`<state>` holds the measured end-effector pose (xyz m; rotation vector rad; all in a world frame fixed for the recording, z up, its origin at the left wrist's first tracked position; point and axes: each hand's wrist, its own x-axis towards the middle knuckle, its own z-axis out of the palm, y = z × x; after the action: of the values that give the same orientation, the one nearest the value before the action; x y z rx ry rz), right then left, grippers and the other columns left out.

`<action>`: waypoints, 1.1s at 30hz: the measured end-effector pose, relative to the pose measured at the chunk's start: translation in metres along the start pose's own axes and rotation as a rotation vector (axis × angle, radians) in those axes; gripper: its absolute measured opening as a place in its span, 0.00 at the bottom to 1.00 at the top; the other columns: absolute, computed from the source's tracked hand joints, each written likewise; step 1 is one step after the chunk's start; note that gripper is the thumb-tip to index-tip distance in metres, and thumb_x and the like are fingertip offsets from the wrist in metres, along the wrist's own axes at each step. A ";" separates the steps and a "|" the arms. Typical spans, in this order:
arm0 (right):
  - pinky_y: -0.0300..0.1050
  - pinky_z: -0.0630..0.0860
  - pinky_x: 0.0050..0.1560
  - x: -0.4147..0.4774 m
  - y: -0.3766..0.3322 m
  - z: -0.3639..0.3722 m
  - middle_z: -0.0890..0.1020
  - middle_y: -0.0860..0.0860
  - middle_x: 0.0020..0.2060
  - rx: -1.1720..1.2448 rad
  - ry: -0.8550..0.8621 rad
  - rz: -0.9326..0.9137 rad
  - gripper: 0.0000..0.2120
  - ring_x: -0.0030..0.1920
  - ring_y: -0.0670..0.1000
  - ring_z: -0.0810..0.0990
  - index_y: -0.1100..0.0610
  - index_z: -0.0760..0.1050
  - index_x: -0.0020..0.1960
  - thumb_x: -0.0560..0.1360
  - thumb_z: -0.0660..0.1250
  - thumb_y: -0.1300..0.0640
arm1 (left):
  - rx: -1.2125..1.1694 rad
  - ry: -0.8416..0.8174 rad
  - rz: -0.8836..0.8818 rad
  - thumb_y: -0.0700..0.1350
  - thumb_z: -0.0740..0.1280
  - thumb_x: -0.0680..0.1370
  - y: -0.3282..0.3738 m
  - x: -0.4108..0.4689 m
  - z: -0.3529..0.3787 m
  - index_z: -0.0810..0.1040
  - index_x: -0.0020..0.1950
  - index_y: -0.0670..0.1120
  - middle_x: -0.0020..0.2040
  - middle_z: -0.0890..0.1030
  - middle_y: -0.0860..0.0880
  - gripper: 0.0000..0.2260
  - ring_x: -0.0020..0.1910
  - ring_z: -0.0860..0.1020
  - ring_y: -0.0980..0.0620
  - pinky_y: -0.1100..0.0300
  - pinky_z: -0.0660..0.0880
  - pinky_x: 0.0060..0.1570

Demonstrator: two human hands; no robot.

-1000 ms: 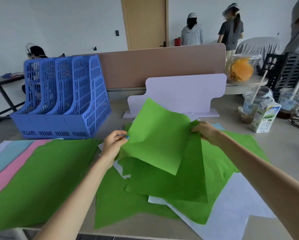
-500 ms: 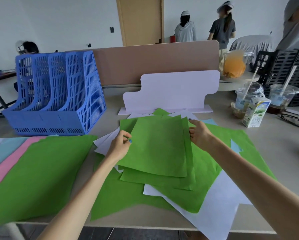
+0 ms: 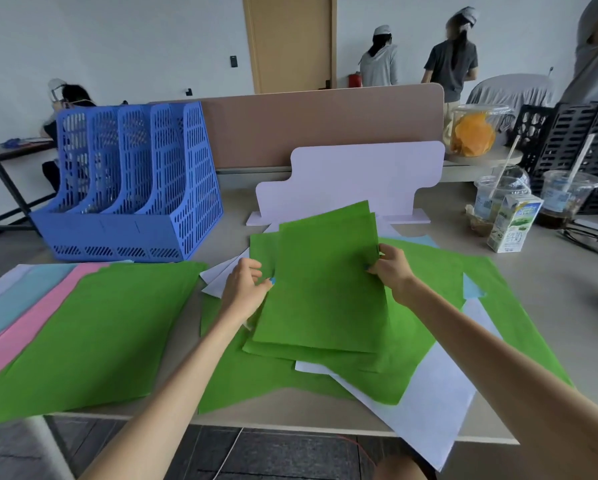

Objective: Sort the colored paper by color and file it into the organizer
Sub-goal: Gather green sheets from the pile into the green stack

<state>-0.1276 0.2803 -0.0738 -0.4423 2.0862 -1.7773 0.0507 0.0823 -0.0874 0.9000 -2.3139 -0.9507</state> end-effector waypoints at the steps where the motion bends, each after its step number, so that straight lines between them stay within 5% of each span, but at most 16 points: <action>1: 0.43 0.79 0.38 0.002 -0.001 0.000 0.81 0.58 0.49 0.029 0.008 -0.001 0.22 0.41 0.54 0.80 0.65 0.75 0.60 0.72 0.55 0.78 | -0.040 -0.005 -0.014 0.43 0.69 0.76 0.002 0.001 -0.001 0.70 0.62 0.44 0.55 0.76 0.49 0.17 0.54 0.75 0.50 0.54 0.72 0.55; 3: 0.40 0.79 0.32 0.006 -0.008 0.002 0.80 0.57 0.46 0.081 0.002 0.011 0.21 0.37 0.52 0.79 0.65 0.75 0.59 0.71 0.55 0.78 | -0.104 -0.043 -0.060 0.44 0.67 0.78 0.007 0.005 -0.003 0.68 0.65 0.43 0.54 0.76 0.49 0.18 0.55 0.76 0.50 0.55 0.72 0.54; 6: 0.40 0.79 0.34 0.016 -0.017 0.012 0.80 0.56 0.45 0.153 -0.032 0.034 0.20 0.38 0.50 0.79 0.65 0.74 0.61 0.73 0.56 0.77 | -0.042 -0.094 -0.060 0.46 0.63 0.80 0.011 0.013 -0.002 0.67 0.66 0.42 0.44 0.74 0.53 0.17 0.40 0.74 0.55 0.59 0.69 0.38; 12: 0.48 0.71 0.51 0.043 -0.033 0.034 0.71 0.57 0.62 0.107 -0.065 0.044 0.27 0.55 0.54 0.74 0.55 0.58 0.71 0.77 0.67 0.57 | -0.088 0.045 -0.135 0.37 0.62 0.79 0.005 0.038 0.003 0.69 0.62 0.43 0.55 0.77 0.43 0.12 0.31 0.71 0.55 0.63 0.64 0.25; 15: 0.41 0.69 0.38 0.042 -0.023 0.040 0.77 0.56 0.54 -0.061 -0.125 -0.041 0.25 0.45 0.50 0.76 0.58 0.62 0.68 0.75 0.67 0.64 | 0.029 0.080 -0.195 0.39 0.63 0.78 -0.001 0.042 0.008 0.71 0.57 0.44 0.53 0.79 0.44 0.08 0.36 0.75 0.51 0.60 0.69 0.29; 20: 0.47 0.72 0.61 0.043 -0.002 0.036 0.77 0.55 0.63 -0.766 -0.165 -0.318 0.21 0.61 0.55 0.75 0.56 0.73 0.66 0.74 0.70 0.55 | 0.419 0.078 -0.267 0.42 0.64 0.75 0.000 0.039 0.013 0.72 0.54 0.41 0.63 0.70 0.40 0.10 0.62 0.68 0.42 0.54 0.69 0.45; 25: 0.46 0.64 0.67 0.034 0.009 0.031 0.70 0.51 0.70 -1.039 -0.232 -0.362 0.31 0.70 0.53 0.65 0.53 0.65 0.73 0.74 0.67 0.42 | 0.084 -0.011 -0.361 0.41 0.65 0.73 0.014 0.055 0.010 0.74 0.51 0.39 0.57 0.75 0.39 0.10 0.50 0.75 0.42 0.54 0.69 0.43; 28: 0.46 0.62 0.68 0.031 0.013 0.031 0.68 0.50 0.71 -1.044 -0.209 -0.380 0.31 0.71 0.51 0.63 0.52 0.63 0.73 0.75 0.65 0.41 | -0.112 -0.017 -0.415 0.40 0.67 0.75 0.021 0.060 0.005 0.69 0.66 0.35 0.66 0.72 0.39 0.20 0.61 0.73 0.41 0.55 0.68 0.48; 33: 0.47 0.59 0.69 0.027 0.018 0.032 0.66 0.49 0.72 -1.035 -0.184 -0.389 0.31 0.72 0.50 0.62 0.52 0.62 0.74 0.76 0.63 0.40 | -0.196 -0.048 -0.466 0.38 0.67 0.76 0.025 0.067 -0.002 0.61 0.72 0.34 0.71 0.66 0.39 0.27 0.69 0.67 0.41 0.51 0.68 0.62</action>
<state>-0.1365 0.2425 -0.0977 -1.2773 2.7525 -0.5895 -0.0023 0.0467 -0.0558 1.3737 -2.0367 -1.3711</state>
